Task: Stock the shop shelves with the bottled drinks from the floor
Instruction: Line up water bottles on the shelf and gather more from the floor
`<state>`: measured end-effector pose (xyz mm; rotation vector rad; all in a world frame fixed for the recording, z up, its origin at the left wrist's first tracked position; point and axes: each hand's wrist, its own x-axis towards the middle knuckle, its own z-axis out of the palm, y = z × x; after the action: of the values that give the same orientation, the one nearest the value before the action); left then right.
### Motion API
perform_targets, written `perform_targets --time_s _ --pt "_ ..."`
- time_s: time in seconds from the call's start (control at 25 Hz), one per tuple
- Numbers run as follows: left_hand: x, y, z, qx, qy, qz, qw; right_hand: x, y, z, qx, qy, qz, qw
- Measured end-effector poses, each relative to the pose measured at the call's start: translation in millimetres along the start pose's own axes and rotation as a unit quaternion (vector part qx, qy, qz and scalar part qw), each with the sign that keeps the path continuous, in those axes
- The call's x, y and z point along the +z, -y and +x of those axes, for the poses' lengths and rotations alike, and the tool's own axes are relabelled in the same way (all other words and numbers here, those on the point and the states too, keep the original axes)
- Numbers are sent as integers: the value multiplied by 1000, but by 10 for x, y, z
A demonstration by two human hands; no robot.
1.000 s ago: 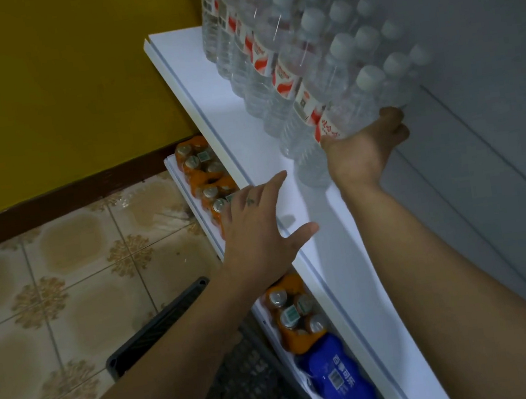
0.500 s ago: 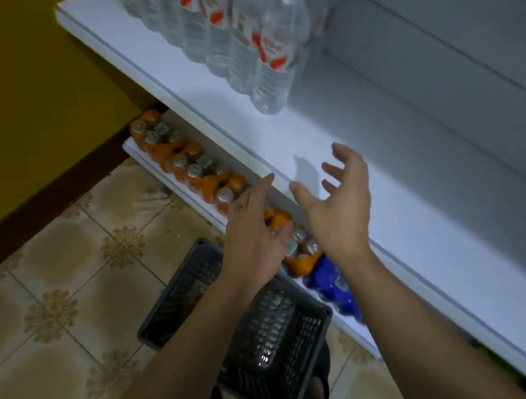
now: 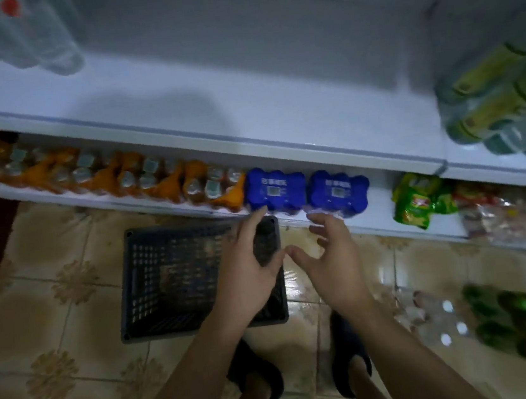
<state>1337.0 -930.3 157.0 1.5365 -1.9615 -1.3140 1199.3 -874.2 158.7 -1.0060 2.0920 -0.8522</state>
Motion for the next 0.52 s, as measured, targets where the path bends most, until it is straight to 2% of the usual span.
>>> perform_targets --time_s 0.28,0.52 --pt "1315 -160 -319 -1 115 62 991 -608 -1372 -549 141 -12 2 990" --pt "2773 -523 -596 1 206 115 972 -1530 -2754 -968 282 -43 -4 958"
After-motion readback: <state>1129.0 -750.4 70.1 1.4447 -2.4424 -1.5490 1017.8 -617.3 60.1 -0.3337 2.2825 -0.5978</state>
